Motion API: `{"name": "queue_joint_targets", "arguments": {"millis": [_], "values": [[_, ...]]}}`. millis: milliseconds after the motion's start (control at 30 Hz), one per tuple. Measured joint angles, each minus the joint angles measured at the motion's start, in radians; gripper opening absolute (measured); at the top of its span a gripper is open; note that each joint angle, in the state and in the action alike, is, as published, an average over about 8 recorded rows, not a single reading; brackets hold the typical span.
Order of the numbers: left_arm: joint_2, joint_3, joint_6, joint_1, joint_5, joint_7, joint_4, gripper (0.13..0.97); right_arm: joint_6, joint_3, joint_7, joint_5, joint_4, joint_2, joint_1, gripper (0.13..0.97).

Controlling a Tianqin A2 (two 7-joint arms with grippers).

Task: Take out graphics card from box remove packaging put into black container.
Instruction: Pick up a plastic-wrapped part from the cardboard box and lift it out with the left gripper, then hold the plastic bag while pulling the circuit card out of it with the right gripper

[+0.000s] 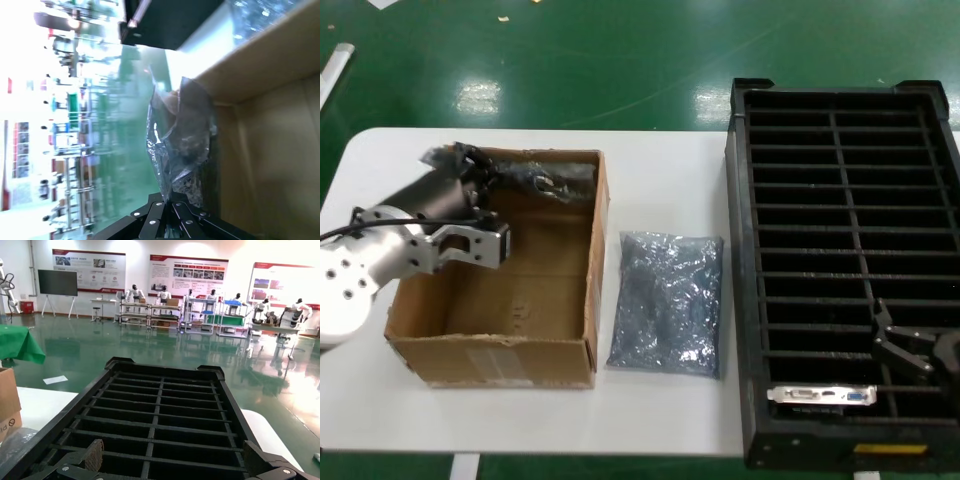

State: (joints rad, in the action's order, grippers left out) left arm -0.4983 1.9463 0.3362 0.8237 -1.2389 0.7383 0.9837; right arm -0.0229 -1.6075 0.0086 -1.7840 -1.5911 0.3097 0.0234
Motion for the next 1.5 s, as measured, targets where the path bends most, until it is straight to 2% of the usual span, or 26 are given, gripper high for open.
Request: {"name": "queue_joint_targets", "arguments": {"millis": [167,333,567,767,900,1067,1500], "values": [[-0.062,-0.073,0.032,-0.105,0.085,-0.157,0.203,0.138,0.0,0.0,0.0,0.0,0.0,0.0,0.0,0.966],[-0.128,-0.143,0.073,-0.213,0.121,-0.281,0.38,0.138,0.0,0.0,0.0,0.0,0.0,0.0,0.0,0.966],[-0.222,-0.206,0.157,-0.349,0.092,-0.434,0.589,0.138,0.0,0.0,0.0,0.0,0.0,0.0,0.0,0.966],[-0.287,-0.221,0.235,-0.437,0.053,-0.536,0.741,0.138,0.0,0.0,0.0,0.0,0.0,0.0,0.0,0.966],[-0.313,-0.21,0.276,-0.463,0.029,-0.574,0.799,0.138,0.0,0.0,0.0,0.0,0.0,0.0,0.0,0.966],[-0.325,-0.189,0.312,-0.466,0.011,-0.604,0.831,0.138,0.0,0.0,0.0,0.0,0.0,0.0,0.0,0.966],[-0.325,-0.179,0.325,-0.46,0.01,-0.618,0.84,0.138,-0.017,0.003,-0.004,-0.004,-0.004,-0.003,0.007,0.966]]}}
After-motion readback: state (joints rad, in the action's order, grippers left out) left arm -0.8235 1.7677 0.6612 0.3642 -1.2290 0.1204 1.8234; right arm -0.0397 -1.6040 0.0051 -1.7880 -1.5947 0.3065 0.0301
